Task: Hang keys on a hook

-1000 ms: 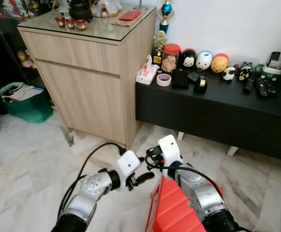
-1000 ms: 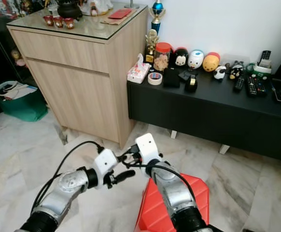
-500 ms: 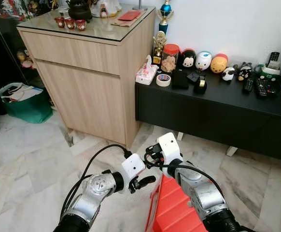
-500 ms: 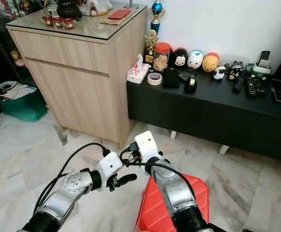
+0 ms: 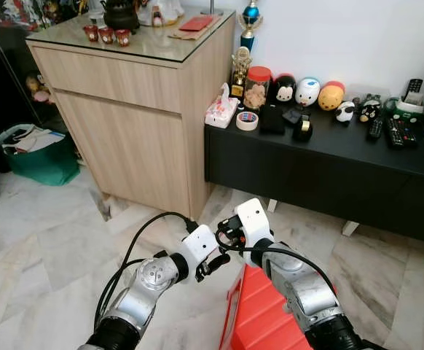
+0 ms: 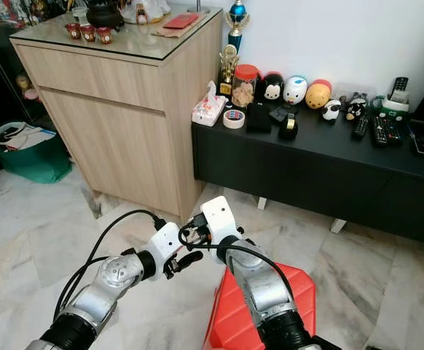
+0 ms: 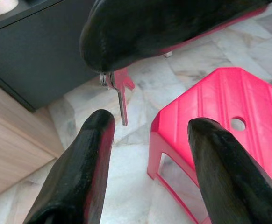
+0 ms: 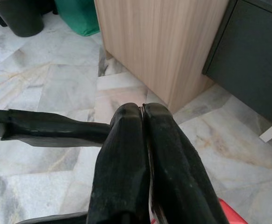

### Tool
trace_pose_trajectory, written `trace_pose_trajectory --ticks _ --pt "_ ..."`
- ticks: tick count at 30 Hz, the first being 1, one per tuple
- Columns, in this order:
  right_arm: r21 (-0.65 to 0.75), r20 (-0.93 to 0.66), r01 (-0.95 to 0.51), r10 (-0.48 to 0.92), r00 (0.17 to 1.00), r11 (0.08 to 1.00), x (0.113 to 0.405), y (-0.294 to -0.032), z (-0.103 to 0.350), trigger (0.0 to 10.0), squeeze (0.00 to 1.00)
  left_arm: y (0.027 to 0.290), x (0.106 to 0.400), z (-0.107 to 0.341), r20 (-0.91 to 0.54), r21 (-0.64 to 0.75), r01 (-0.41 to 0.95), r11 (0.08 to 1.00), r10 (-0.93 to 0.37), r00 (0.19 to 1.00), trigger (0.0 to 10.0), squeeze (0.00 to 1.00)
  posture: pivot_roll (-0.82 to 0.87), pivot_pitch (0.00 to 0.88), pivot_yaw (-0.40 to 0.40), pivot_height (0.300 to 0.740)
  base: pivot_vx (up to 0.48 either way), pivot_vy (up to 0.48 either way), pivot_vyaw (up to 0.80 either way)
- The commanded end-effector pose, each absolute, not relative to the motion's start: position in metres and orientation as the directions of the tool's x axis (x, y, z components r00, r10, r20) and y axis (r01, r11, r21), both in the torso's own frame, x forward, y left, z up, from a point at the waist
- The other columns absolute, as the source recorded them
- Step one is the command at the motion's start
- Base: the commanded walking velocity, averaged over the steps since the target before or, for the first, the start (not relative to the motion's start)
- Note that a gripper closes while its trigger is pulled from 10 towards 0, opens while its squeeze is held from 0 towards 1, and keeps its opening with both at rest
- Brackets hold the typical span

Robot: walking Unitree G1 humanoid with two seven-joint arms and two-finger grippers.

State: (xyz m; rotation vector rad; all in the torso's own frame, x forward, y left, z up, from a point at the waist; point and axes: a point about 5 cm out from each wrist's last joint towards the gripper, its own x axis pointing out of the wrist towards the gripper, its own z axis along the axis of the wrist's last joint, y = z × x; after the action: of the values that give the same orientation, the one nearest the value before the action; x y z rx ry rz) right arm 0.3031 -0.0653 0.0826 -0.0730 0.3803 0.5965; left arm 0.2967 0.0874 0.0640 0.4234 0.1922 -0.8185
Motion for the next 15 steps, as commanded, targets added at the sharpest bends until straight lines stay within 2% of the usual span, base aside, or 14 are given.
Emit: trace_pose_trajectory --ticks 1,14,15 --pt "0.039 -0.349 -0.568 0.544 0.763 0.822 0.3044 -0.0627 0.0906 10.0 0.00 0.0876 0.2991 0.0638 -0.327 0.299 0.731 0.613 -0.654 0.682 10.0 0.00 0.00 0.000 -0.032 0.721 0.000 0.000 0.00" --pt "0.047 -0.352 -0.569 0.547 0.760 0.821 0.3020 -0.0620 0.0911 10.0 0.00 0.0872 0.3087 0.0672 -0.278 0.291 0.658 0.695 -0.597 0.753 10.0 0.00 0.00 0.000 -0.030 0.721 0.000 0.000 0.00" --pt "0.047 -0.353 -0.571 0.548 0.758 0.820 0.3015 -0.0616 0.0911 10.0 0.00 0.0867 0.3088 0.0671 -0.274 0.288 0.657 0.697 -0.598 0.754 6.1 0.00 0.00 0.000 -0.032 0.721 0.000 0.000 0.00"
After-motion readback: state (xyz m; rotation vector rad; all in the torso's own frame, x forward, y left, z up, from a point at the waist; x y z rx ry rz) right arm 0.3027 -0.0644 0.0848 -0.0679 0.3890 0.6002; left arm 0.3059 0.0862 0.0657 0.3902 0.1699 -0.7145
